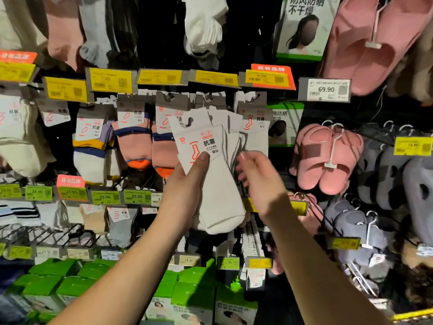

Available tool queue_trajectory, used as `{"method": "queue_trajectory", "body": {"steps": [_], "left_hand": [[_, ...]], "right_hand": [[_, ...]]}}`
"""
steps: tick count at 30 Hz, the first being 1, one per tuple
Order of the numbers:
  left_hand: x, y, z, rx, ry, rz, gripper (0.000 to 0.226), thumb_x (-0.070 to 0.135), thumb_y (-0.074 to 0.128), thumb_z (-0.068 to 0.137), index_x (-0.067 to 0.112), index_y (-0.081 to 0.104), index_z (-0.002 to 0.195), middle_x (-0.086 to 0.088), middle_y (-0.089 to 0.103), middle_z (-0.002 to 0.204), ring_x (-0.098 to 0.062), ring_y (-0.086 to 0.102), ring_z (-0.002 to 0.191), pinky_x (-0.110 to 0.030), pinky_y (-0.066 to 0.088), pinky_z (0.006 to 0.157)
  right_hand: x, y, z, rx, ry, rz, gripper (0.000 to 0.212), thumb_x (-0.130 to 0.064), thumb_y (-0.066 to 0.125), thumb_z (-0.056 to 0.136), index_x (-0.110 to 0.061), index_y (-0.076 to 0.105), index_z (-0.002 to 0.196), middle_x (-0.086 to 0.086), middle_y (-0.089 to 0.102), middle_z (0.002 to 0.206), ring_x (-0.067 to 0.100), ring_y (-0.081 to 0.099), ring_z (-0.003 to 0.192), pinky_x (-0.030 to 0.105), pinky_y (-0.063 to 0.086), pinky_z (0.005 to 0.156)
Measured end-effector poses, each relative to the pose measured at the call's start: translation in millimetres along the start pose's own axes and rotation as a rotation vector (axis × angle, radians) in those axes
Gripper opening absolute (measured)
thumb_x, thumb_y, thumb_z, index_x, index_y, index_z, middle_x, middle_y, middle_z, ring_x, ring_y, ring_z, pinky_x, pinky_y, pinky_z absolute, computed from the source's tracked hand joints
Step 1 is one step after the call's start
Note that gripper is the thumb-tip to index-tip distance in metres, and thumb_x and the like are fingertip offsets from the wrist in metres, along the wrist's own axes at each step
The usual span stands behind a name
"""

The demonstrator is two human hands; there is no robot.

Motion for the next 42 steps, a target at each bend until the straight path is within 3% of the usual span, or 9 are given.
{"method": "queue_trajectory", "body": {"steps": [3, 7, 10, 14, 20, 24, 27, 31, 42], "left_hand": [[-3.4, 5.5, 0.2, -0.038, 0.002, -0.001, 0.021, 0.039, 0.055, 0.100, 0.031, 0.065, 0.117, 0.015, 0.075, 0.109, -0.004, 0.070, 0.103, -0.032, 0.052, 0.094], [-4.4, 7.8, -0.8, -0.030, 0.016, 0.088, 0.033, 0.045, 0.033, 0.106, 0.032, 0.062, 0.115, 0.027, 0.066, 0.099, 0.026, 0.057, 0.083, -0.001, 0.043, 0.071], [-7.5, 7.5, 0.9, -0.020, -0.066, 0.080, 0.044, 0.044, 0.029, 0.107, 0.027, 0.068, 0.095, 0.019, 0.074, 0.079, 0.014, 0.065, 0.069, -0.008, 0.049, 0.060], [-6.8, 7.2, 2.6, -0.005, -0.085, 0.038, 0.039, 0.055, 0.042, 0.100, 0.027, 0.066, 0.110, 0.009, 0.075, 0.097, -0.002, 0.071, 0.090, -0.028, 0.054, 0.082], [-7.1, 8.8, 2.0, -0.019, -0.021, 0.050, 0.016, 0.047, 0.056, 0.097, 0.035, 0.064, 0.104, 0.015, 0.076, 0.101, -0.002, 0.071, 0.096, -0.031, 0.055, 0.086], [-4.5, 10.0, 1.3, 0.013, -0.002, 0.128, 0.020, 0.049, 0.049, 0.099, 0.034, 0.062, 0.106, 0.020, 0.071, 0.094, 0.013, 0.066, 0.079, -0.013, 0.051, 0.066], [-1.8, 4.6, 4.6, 0.072, 0.013, 0.125, 0.030, 0.050, 0.049, 0.100, 0.030, 0.064, 0.117, 0.022, 0.070, 0.098, 0.011, 0.064, 0.088, -0.015, 0.049, 0.069], [4.8, -4.2, 9.8, 0.121, 0.054, 0.054, 0.013, 0.044, 0.052, 0.101, 0.037, 0.063, 0.103, 0.032, 0.066, 0.085, 0.021, 0.061, 0.081, -0.003, 0.046, 0.063], [13.5, -6.4, 2.4, 0.093, 0.073, -0.008, 0.012, 0.042, 0.049, 0.102, 0.043, 0.058, 0.094, 0.030, 0.071, 0.083, 0.015, 0.066, 0.079, -0.011, 0.052, 0.066]], "right_hand": [[-3.5, 13.2, -6.8, -0.113, -0.004, 0.025, 0.007, -0.022, 0.061, 0.097, -0.027, 0.058, 0.094, -0.009, 0.059, 0.084, -0.002, 0.053, 0.074, 0.006, 0.041, 0.068], [-1.6, 16.0, -6.3, -0.174, 0.062, 0.114, 0.012, -0.014, 0.065, 0.095, -0.024, 0.061, 0.100, -0.010, 0.071, 0.089, -0.002, 0.066, 0.081, 0.012, 0.049, 0.073], [-0.2, 16.9, -9.2, -0.198, 0.107, 0.216, 0.012, -0.010, 0.059, 0.098, -0.020, 0.065, 0.100, -0.009, 0.077, 0.093, 0.006, 0.072, 0.090, 0.020, 0.055, 0.077], [2.8, 16.4, -7.9, -0.170, 0.138, 0.319, 0.013, -0.009, 0.055, 0.100, -0.015, 0.064, 0.107, 0.001, 0.076, 0.106, 0.018, 0.071, 0.101, 0.034, 0.057, 0.089], [7.3, 13.8, -7.8, -0.176, 0.175, 0.390, 0.019, -0.019, 0.050, 0.104, -0.025, 0.063, 0.117, -0.004, 0.074, 0.116, 0.014, 0.069, 0.110, 0.030, 0.056, 0.091], [7.3, 7.1, -0.7, -0.122, 0.210, 0.363, 0.018, -0.019, 0.053, 0.102, -0.023, 0.065, 0.115, -0.001, 0.075, 0.112, 0.018, 0.071, 0.107, 0.035, 0.056, 0.093], [2.6, -5.8, 9.2, -0.064, 0.254, 0.402, 0.021, -0.019, 0.054, 0.102, -0.021, 0.065, 0.119, 0.005, 0.074, 0.117, 0.026, 0.068, 0.112, 0.046, 0.051, 0.101], [-7.1, -30.2, 25.4, -0.029, 0.218, 0.351, 0.018, -0.027, 0.054, 0.103, -0.028, 0.065, 0.117, -0.003, 0.076, 0.112, 0.018, 0.071, 0.106, 0.041, 0.054, 0.095], [-6.3, -44.8, 89.3, 0.045, 0.164, 0.169, 0.032, -0.023, 0.052, 0.104, -0.015, 0.058, 0.134, 0.001, 0.073, 0.110, 0.016, 0.072, 0.094, 0.032, 0.058, 0.081]]}}
Point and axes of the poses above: each hand's wrist, its own z-axis towards the middle knuckle, its own y-axis out of the palm, x = y × z, the point moved 3 cm from there along z, towards the middle knuckle
